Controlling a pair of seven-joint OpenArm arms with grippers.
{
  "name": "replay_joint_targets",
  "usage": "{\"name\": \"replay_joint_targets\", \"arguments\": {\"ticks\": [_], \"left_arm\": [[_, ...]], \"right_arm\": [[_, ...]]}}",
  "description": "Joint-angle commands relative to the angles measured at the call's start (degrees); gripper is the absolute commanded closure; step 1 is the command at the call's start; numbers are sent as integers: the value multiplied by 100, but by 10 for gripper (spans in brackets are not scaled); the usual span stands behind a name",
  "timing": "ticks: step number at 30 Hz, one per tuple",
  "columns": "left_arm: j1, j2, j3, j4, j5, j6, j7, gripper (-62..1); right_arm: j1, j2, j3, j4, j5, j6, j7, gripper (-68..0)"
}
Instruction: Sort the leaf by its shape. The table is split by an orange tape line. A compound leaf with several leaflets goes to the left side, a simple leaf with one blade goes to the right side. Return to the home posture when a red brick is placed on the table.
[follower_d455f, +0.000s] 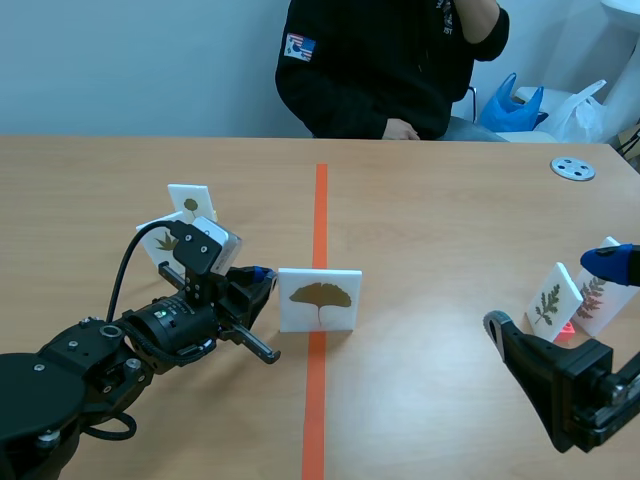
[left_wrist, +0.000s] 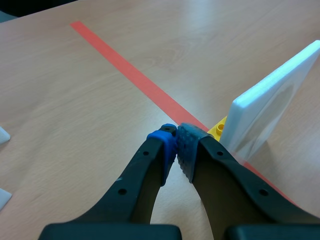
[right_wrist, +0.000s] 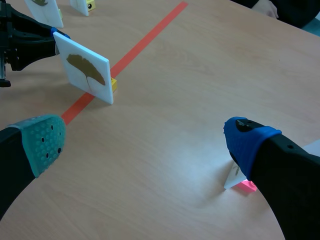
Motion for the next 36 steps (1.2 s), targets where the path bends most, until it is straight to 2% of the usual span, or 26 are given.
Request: {"name": "replay_joint_targets", "arguments": {"ticks": [1, 27, 34, 36], "left_arm": [[-2, -33, -15, 61, -33, -9, -83, -41], [15, -85, -15, 83, -42, -87, -79, -41], [424, -481, -15, 695, -142, -229, -31, -41], [643, -658, -15, 984, -326, -264, 11, -41]], "right_arm": [[81, 7, 68, 92, 37, -24, 83, -679], [81, 7, 68, 92, 39, -24, 83, -679], [81, 7, 68, 92, 39, -24, 85, -679], [81, 7, 68, 92, 39, -24, 85, -679]]}}
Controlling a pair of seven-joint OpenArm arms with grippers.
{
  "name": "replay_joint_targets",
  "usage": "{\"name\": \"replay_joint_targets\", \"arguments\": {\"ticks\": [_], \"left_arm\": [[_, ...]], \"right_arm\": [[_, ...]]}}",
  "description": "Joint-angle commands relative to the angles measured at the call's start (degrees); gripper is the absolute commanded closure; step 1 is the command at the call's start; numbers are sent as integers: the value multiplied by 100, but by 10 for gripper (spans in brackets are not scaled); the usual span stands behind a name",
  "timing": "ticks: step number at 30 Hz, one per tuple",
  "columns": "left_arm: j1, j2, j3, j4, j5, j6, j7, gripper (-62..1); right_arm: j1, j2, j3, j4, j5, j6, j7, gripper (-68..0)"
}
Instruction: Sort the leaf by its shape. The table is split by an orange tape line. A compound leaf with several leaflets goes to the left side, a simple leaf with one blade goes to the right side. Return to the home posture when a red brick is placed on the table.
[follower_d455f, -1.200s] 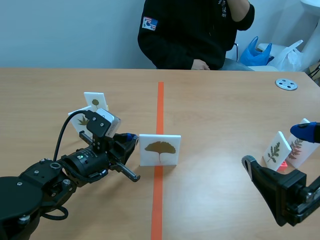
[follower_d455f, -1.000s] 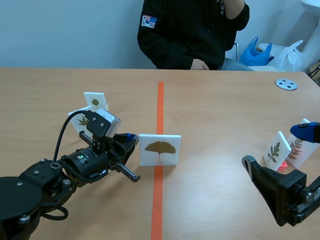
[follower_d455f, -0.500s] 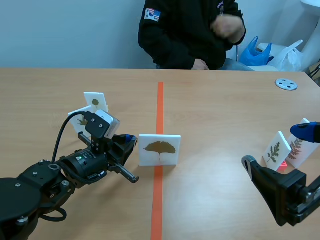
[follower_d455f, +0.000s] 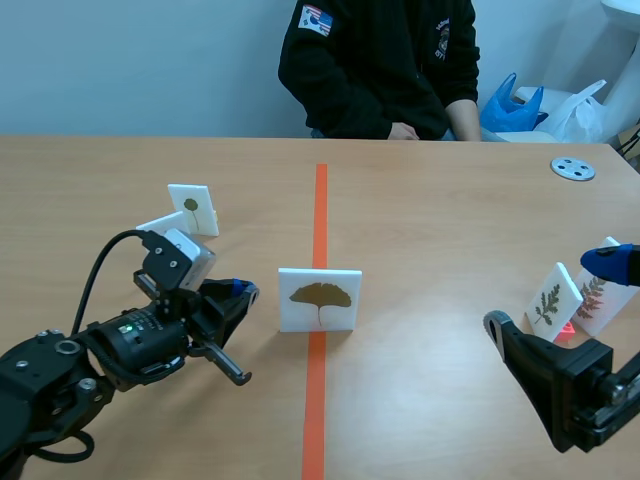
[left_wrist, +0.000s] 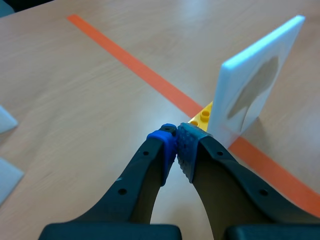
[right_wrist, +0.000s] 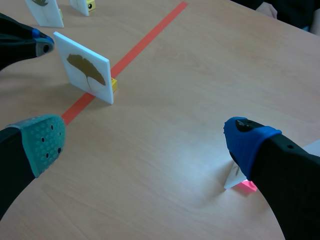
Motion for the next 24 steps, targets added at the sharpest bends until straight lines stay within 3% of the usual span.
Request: {"name": "replay_joint_targets", "arguments": {"ticks": [1, 7, 11, 17, 24], "left_arm": [[179, -177, -17, 365, -201, -26, -37, -41], [1058, -728, -221, 1624, -404, -98, 361, -41], [1705, -940, -566, 2616, -879, -111, 964, -41], [2721, -994, -1237, 4232, -1353, -107, 2114, -40], [3993, -977, -1958, 5963, -1665, -33, 2994, -40]], "right_arm": [[81, 7, 68, 92, 39, -24, 85, -679], [81, 7, 68, 92, 39, -24, 85, -679], [81, 9, 68, 92, 39, -24, 83, -679], [81, 9, 68, 92, 39, -24, 83, -679], [81, 9, 68, 92, 39, -24, 83, -679]]}}
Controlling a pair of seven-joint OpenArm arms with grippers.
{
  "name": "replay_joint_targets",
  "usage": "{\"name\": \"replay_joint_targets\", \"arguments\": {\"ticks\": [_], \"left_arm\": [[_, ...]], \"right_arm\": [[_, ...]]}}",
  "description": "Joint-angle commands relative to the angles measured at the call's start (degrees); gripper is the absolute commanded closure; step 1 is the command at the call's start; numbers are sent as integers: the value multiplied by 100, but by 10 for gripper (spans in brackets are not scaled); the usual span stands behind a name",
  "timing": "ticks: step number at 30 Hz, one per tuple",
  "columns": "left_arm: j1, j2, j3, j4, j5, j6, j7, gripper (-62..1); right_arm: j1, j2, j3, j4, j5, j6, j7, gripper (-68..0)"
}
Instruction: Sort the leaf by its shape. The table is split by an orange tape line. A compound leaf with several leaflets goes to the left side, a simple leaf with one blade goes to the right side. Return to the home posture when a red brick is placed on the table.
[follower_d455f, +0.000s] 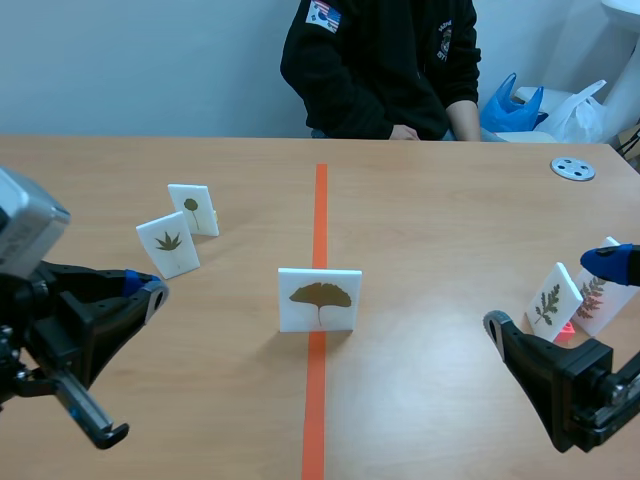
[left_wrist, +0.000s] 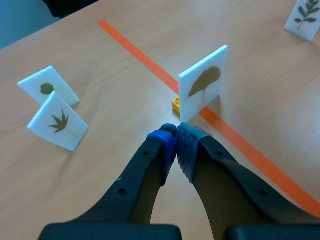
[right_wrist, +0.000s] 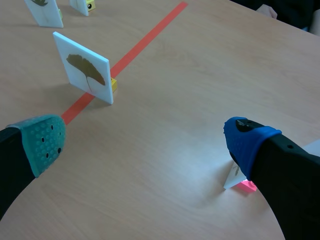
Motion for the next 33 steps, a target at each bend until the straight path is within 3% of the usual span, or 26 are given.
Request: {"name": "replay_joint_targets", "arguments": {"ticks": [1, 4, 8, 15, 33], "left_arm": [[258, 44, -118, 278, -87, 90, 42, -40], [772, 61, -411, 942, -85, 229, 319, -40], [1412, 256, -815, 1659, -85, 723, 741, -41], [1821, 892, -1388, 1969, -85, 1351, 793, -41], [1816, 1010, -1486, 1954, -232, 1357, 772, -43]], "right_arm": [[81, 9, 68, 92, 39, -24, 85, -679], [81, 9, 68, 92, 39, -24, 85, -679], [81, 9, 68, 92, 39, -24, 83, -679], [81, 9, 68, 92, 42, -24, 85, -679], [81, 9, 68, 92, 42, -24, 85, -679]]}}
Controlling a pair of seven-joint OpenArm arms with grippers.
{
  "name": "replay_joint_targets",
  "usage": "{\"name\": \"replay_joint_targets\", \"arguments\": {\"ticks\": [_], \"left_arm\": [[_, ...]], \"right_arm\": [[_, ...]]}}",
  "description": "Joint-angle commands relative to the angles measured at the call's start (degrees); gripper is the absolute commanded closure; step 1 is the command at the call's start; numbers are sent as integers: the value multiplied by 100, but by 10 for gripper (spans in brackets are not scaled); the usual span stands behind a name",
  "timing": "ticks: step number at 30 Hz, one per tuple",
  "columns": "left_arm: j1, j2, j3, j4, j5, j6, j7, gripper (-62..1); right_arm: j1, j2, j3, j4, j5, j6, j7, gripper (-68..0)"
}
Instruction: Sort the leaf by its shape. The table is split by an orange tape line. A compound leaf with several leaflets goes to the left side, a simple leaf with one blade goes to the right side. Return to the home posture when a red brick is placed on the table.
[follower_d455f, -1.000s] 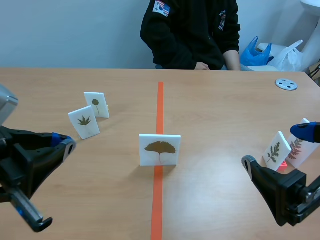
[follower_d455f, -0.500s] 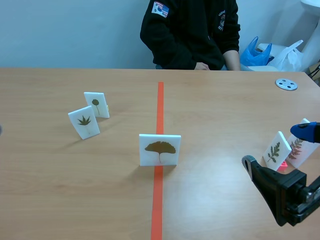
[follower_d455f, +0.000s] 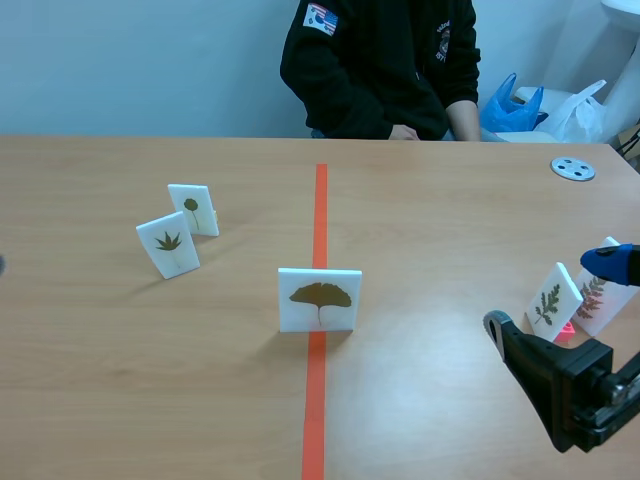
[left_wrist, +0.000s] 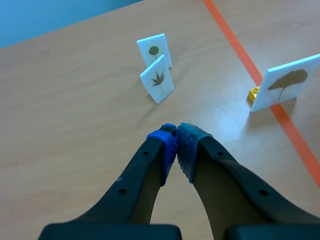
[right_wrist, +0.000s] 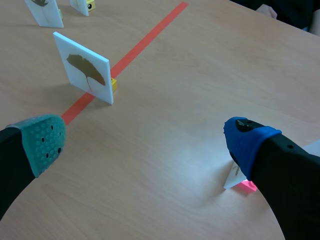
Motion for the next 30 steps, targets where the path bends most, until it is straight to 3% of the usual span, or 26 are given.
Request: {"name": "replay_joint_targets", "arguments": {"ticks": [1, 4, 8, 11, 12, 20, 30], "left_arm": [[-33, -35, 15, 17, -39, 0, -74, -43], [-33, -37, 15, 7, -39, 0, -74, -138], [-33, -37, 15, -94, -37, 0, -70, -373], [-33, -70, 17, -190, -39, -11, -72, -592], [-33, -92, 17, -219, -42, -24, -87, -623], [-33, -597, 22, -319, -42, -649, -111, -623], [-350, -887, 151, -503, -85, -944, -166, -623]], "right_arm": [[81, 9, 68, 92, 42, -24, 85, -679], [81, 9, 68, 92, 42, -24, 85, -679], [81, 9, 68, 92, 42, -24, 85, -679], [81, 11, 68, 92, 42, -24, 85, -679], [81, 11, 68, 92, 42, -24, 85, -679], [81, 11, 68, 92, 42, -24, 85, -679], [81, 11, 68, 92, 39, -24, 83, -679]]}}
